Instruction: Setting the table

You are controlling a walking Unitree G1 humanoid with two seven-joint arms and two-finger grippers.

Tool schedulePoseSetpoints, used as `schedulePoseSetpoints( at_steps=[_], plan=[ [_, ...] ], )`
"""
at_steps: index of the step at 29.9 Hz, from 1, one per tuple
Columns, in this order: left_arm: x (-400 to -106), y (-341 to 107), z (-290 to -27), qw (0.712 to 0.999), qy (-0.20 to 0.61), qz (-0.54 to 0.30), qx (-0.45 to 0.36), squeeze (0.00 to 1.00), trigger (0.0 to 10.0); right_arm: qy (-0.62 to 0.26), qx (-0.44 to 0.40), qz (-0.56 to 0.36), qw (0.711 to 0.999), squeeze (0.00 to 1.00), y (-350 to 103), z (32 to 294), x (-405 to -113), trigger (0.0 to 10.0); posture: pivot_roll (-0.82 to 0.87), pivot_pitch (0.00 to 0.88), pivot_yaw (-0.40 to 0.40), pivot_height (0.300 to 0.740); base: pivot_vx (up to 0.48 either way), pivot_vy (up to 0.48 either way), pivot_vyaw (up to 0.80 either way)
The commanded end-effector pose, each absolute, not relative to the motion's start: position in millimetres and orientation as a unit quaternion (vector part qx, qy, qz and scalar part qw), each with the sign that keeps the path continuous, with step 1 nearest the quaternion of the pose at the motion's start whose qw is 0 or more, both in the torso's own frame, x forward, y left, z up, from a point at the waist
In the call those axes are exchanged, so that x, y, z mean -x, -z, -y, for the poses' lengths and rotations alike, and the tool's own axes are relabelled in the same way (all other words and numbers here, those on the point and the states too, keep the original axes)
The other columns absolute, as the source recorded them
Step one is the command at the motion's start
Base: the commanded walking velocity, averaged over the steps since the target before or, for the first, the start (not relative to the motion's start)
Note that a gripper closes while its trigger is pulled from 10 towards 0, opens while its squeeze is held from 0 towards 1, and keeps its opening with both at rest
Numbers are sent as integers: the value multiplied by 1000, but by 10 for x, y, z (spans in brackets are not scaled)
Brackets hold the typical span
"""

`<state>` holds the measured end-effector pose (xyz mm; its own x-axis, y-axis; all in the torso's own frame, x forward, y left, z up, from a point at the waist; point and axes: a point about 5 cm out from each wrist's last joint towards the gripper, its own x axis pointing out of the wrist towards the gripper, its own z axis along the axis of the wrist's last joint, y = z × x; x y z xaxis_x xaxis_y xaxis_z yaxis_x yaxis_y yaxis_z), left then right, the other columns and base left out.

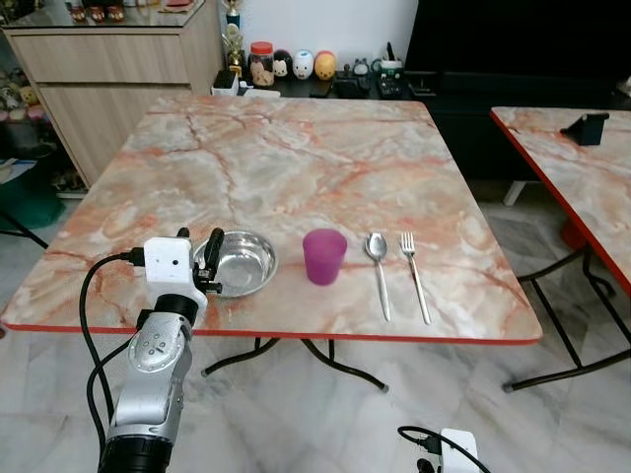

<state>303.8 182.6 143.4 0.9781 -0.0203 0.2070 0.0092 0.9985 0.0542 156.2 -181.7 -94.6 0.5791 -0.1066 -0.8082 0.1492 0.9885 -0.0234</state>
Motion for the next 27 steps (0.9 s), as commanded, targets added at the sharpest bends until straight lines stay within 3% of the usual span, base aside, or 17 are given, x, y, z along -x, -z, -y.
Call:
schedulePoseSetpoints(
  at_steps=[1,17,25,26,27],
  plan=[
    [-3053,-1428,-1862,994,0,101,-30,0,10000,71,-23,-456,887,0,952,1818,-1548,10000,56,0,-33,740,262,0,0],
    [-3060,-1445,-1822,995,31,96,-25,0,10000,69,-22,-456,887,0,951,1821,-1551,10000,58,0,-39,740,47,0,0],
    [-3173,-1417,-1842,996,67,51,43,0,10000,68,-21,-457,887,0,951,1818,-1553,10000,58,0,-37,740,0,0,0],
    [-3193,-1412,-1852,996,69,44,40,82,10000,68,-22,-457,887,0,951,1817,-1554,10000,58,0,-36,740,0,0,0],
    [-3204,-1409,-1854,996,70,41,37,306,10000,68,-22,-457,887,0,950,1816,-1555,10000,58,0,-36,740,0,0,0]
  ],
)
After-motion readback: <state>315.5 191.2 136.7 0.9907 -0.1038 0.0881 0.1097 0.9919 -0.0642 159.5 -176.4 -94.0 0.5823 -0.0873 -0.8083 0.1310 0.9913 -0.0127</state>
